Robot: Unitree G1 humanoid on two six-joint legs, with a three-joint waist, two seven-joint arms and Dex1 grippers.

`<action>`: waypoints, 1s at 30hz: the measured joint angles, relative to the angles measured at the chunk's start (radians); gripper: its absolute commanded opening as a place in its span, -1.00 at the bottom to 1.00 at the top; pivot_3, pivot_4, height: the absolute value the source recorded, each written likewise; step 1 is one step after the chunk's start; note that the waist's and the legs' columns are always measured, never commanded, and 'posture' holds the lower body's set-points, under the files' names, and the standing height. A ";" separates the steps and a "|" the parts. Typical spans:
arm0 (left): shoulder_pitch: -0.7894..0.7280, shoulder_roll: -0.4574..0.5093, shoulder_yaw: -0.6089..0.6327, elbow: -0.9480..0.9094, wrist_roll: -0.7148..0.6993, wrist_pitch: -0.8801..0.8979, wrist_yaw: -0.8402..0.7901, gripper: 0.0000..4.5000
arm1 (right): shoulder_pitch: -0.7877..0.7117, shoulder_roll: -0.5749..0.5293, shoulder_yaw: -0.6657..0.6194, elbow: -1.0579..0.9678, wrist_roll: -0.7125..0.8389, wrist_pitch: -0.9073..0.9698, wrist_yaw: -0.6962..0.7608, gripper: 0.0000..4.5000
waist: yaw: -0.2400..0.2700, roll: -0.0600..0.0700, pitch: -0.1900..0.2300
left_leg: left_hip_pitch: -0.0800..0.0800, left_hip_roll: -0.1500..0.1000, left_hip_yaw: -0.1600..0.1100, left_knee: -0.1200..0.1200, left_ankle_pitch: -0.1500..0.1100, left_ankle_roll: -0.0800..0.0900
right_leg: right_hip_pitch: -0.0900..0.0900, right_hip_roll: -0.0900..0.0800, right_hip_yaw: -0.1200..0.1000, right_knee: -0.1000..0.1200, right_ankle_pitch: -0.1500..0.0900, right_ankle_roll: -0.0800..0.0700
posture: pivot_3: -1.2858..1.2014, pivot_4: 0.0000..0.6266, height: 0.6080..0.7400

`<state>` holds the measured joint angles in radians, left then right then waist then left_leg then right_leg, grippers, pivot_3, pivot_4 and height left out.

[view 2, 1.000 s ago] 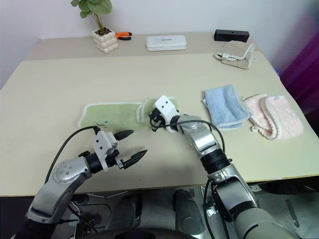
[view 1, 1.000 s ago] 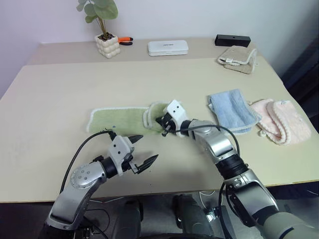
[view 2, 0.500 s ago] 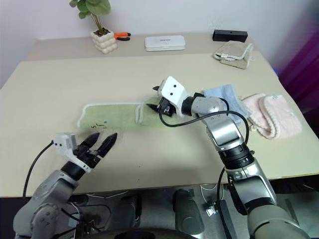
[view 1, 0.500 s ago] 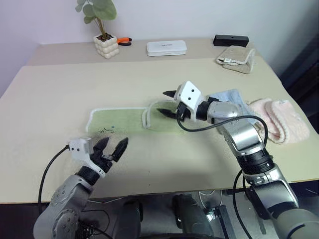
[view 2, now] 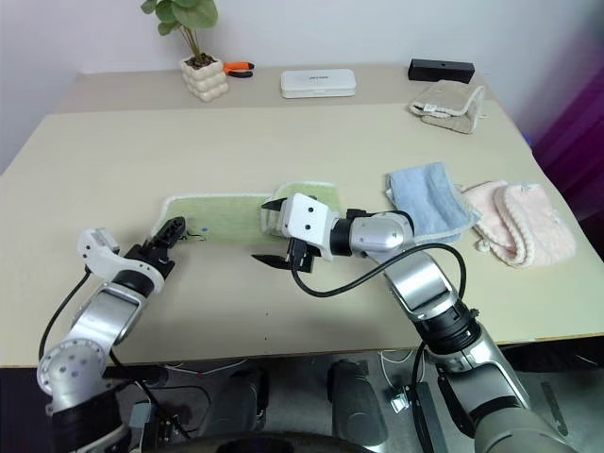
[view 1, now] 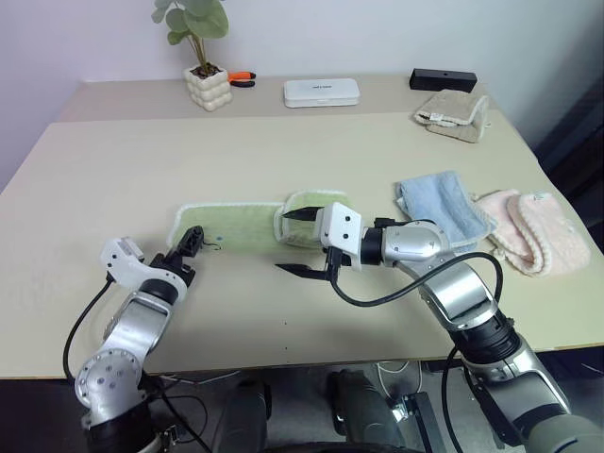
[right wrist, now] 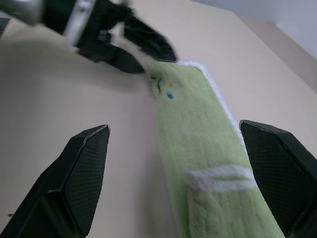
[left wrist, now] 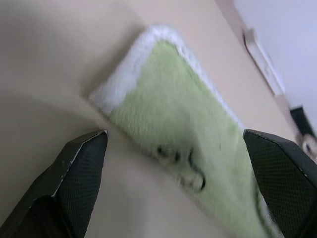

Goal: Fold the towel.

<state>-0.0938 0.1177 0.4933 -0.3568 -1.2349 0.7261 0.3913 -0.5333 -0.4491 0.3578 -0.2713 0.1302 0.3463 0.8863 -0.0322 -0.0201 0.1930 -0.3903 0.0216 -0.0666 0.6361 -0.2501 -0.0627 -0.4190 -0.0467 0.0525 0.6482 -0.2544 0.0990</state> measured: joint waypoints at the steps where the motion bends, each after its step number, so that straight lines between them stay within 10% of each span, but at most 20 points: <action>1: -0.018 0.001 0.005 0.019 -0.010 -0.007 0.012 1.00 | 0.003 0.000 0.004 -0.007 -0.001 0.000 -0.001 0.90 | 0.001 0.000 0.000 | 0.000 0.000 0.000 0.000 0.000 0.000 | 0.000 0.000 0.000 0.000 0.000 0.000 | 0.03 -0.52 0.96; 5: -0.059 0.018 0.009 0.082 -0.022 -0.019 0.030 0.44 | 0.024 -0.002 0.006 -0.024 -0.010 0.012 -0.019 0.93 | 0.008 0.000 0.000 | 0.001 0.000 0.000 0.000 0.000 0.000 | 0.000 0.000 0.000 0.000 0.000 0.000 | 0.03 -0.52 0.96; 11: -0.067 0.028 0.012 0.128 -0.022 -0.036 0.029 -0.96 | 0.038 -0.002 0.007 -0.064 -0.011 0.029 -0.040 0.93 | 0.018 0.000 0.000 | 0.000 0.000 0.000 0.000 0.001 -0.001 | 0.000 0.000 0.000 -0.001 0.000 0.000 | 0.03 -0.52 0.96; 24: -0.077 0.351 0.105 0.107 0.054 -0.127 -0.252 -0.98 | 0.061 -0.038 0.005 -0.078 -0.029 0.040 -0.056 0.93 | 0.017 -0.002 0.001 | -0.001 0.000 0.000 -0.003 0.002 -0.003 | -0.001 0.000 0.000 -0.003 -0.001 -0.001 | 0.03 -0.52 0.96; 30: -0.110 0.496 -0.127 -0.043 0.182 -0.108 -0.570 -0.98 | 0.061 -0.040 0.005 -0.048 -0.042 0.018 -0.058 0.93 | 0.017 -0.003 0.001 | -0.001 -0.002 0.001 -0.004 0.002 -0.004 | 0.000 -0.002 0.001 -0.005 -0.002 -0.003 | 0.03 -0.52 0.96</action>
<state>-0.2039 0.6142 0.3660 -0.3999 -1.0526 0.6184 -0.1791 -0.4727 -0.4894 0.3630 -0.3197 0.0887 0.3640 0.8286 -0.0151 -0.0226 0.1935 -0.3911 0.0199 -0.0652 0.6323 -0.2481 -0.0664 -0.4192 -0.0487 0.0532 0.6436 -0.2560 0.0962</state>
